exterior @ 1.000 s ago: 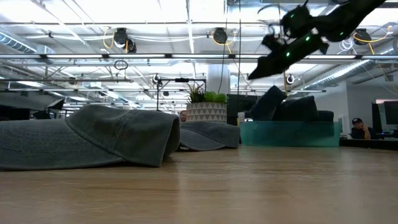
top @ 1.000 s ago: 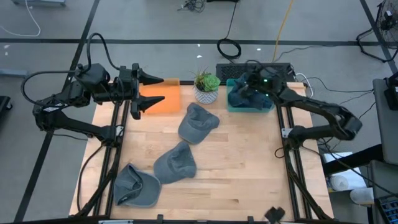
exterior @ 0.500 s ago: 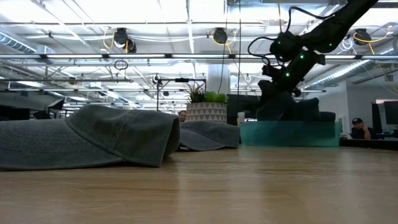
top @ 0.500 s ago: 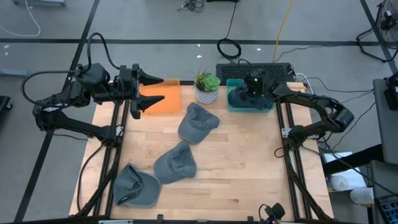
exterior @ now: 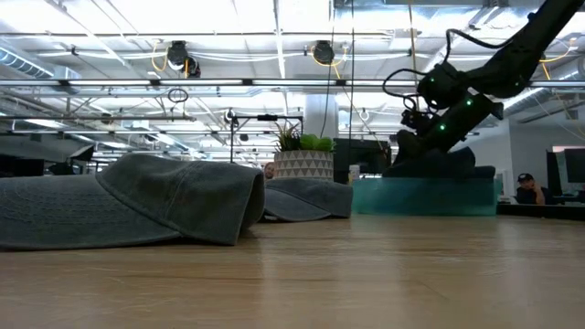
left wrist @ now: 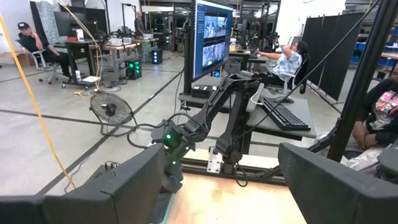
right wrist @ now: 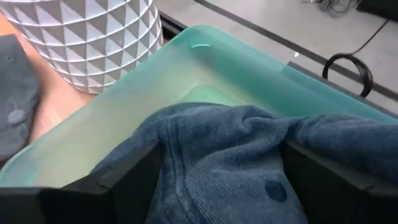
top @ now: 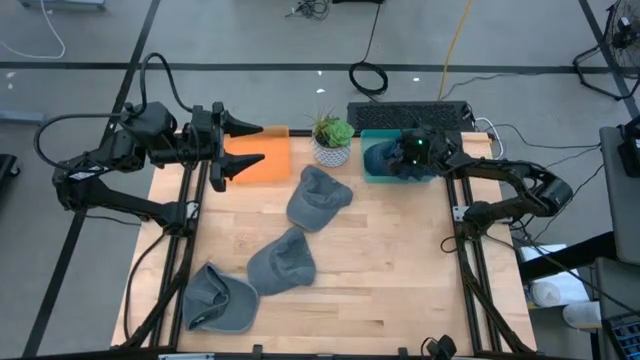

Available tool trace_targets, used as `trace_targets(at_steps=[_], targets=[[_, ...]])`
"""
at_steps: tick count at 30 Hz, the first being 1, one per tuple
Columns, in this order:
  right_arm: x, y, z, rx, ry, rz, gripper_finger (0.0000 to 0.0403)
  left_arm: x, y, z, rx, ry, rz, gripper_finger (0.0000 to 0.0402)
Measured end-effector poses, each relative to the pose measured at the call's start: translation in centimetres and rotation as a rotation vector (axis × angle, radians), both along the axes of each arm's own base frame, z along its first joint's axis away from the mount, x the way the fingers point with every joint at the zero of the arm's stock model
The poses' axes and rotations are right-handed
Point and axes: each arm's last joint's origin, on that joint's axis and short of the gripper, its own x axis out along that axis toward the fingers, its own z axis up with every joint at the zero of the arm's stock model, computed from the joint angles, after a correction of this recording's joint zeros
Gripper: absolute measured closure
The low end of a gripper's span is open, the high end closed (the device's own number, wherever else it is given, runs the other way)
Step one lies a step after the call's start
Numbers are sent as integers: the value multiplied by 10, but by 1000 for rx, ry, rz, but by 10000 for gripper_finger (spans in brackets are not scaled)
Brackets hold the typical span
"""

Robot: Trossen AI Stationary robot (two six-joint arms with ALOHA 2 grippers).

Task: Pick & Place hat
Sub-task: Put the blue cap into the light blue bin, then put the middle right gray cap into the orange bin

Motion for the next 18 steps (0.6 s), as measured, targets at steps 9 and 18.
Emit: trace_targets(at_steps=[9, 18], targets=[[-7, 6, 50, -259, -148, -14, 90, 0, 0, 0, -9, -1, -1, 78], [-19, 40, 103, -389, -405, 13, 90, 1, 3, -1, 19, 10, 15, 78]])
